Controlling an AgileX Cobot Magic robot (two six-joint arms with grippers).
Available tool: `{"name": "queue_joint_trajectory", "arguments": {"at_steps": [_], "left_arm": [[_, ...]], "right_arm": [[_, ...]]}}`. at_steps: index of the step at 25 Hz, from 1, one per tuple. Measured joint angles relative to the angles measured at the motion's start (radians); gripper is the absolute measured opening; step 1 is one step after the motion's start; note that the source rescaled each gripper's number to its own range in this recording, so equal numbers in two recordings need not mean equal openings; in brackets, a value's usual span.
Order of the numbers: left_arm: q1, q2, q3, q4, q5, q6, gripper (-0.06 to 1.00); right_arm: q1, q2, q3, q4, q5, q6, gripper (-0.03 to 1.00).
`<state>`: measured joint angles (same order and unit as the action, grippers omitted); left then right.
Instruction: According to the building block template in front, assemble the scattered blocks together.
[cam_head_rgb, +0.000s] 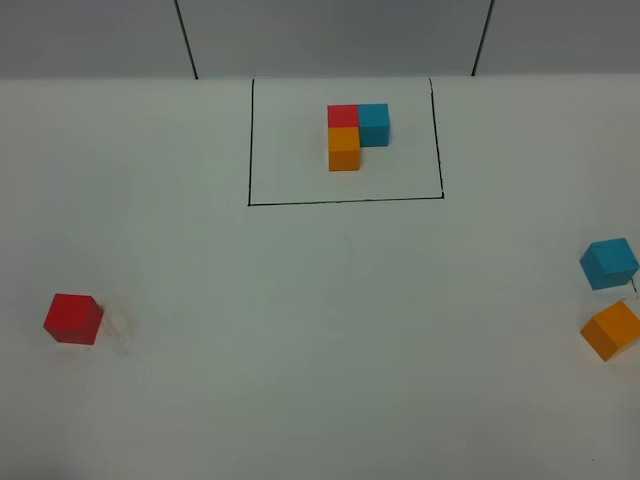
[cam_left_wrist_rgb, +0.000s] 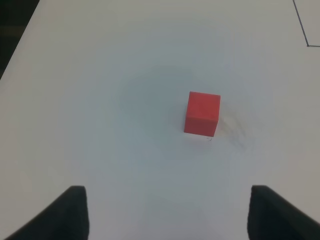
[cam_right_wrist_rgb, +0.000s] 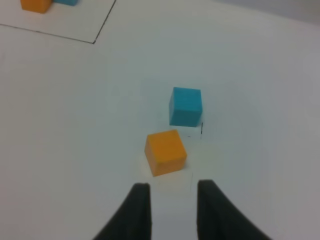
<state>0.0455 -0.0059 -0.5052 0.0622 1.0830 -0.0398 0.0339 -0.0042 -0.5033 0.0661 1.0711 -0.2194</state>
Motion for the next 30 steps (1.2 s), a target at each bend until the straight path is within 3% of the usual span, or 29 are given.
{"name": "queue_joint_trajectory", "arguments": {"at_steps": [25,30], "left_arm": [[0.000,0.001,0.000,0.000,0.000,0.000,0.49],[0.000,0.138,-0.043,0.000,-0.041,-0.038,0.49]], "right_arm": [[0.000,0.000,0.000,0.000,0.000,0.000,0.00],[0.000,0.000,0.000,0.000,0.000,0.000,0.00]]}}
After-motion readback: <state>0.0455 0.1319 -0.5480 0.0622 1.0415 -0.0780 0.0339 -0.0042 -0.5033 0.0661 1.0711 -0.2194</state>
